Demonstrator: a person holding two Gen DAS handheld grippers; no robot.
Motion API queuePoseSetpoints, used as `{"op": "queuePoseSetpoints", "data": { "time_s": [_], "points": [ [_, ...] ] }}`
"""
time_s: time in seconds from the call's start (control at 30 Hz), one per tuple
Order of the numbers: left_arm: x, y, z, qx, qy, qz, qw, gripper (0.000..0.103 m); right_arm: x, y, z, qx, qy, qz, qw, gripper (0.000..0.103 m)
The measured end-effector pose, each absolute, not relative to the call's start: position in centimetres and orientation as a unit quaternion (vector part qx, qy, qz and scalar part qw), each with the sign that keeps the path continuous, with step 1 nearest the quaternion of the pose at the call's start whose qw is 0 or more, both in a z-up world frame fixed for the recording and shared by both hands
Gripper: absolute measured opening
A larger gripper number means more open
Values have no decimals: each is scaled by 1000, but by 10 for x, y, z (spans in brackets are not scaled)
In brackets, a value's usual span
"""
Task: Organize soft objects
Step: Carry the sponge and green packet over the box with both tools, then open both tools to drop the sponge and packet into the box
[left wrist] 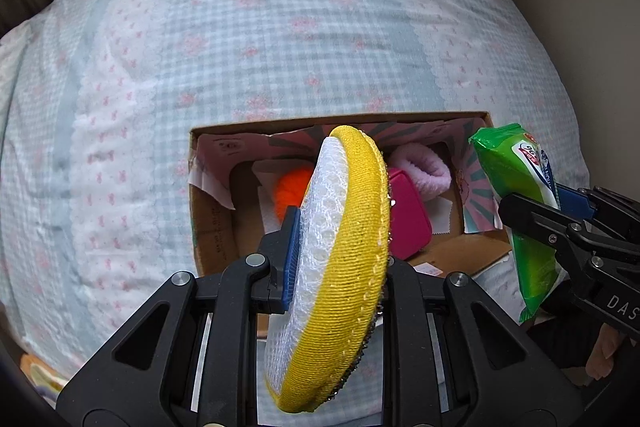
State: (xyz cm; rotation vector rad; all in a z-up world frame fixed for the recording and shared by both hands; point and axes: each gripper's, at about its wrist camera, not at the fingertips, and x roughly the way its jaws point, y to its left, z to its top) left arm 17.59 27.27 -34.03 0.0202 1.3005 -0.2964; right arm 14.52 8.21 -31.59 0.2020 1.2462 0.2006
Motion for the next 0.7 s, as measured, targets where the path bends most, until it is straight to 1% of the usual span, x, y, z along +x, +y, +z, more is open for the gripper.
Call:
{"op": "queuePoseSetpoints", "data": {
  "time_s": [0.23, 0.3, 0.33, 0.37, 0.4, 0.43, 0.47, 0.7],
  "points": [
    [186, 268, -362, 31, 622, -141, 769, 17, 159, 85, -340, 90, 596, 81, 794, 36],
    [189, 266, -368, 26, 630, -136, 764, 21, 163, 83, -348, 100, 600, 80, 790, 40],
    [189, 266, -370, 31, 628, -130, 767, 42, 165, 81, -353, 109, 606, 80, 784, 41],
    [189, 265, -372, 38, 626, -127, 769, 100, 167, 79, -358, 119, 610, 74, 780, 56],
    [188, 264, -373, 45, 621, -122, 773, 99, 168, 76, -362, 129, 610, 66, 779, 85],
    [187, 264, -374, 50, 617, -123, 775, 103, 168, 72, -365, 141, 606, 59, 781, 98],
    [186, 264, -374, 48, 615, -127, 777, 103, 168, 67, -367, 151, 603, 54, 781, 103],
    [185, 263, -388, 45, 634, -130, 761, 103, 164, 54, -379, 161, 612, 32, 773, 103]
  ]
}}
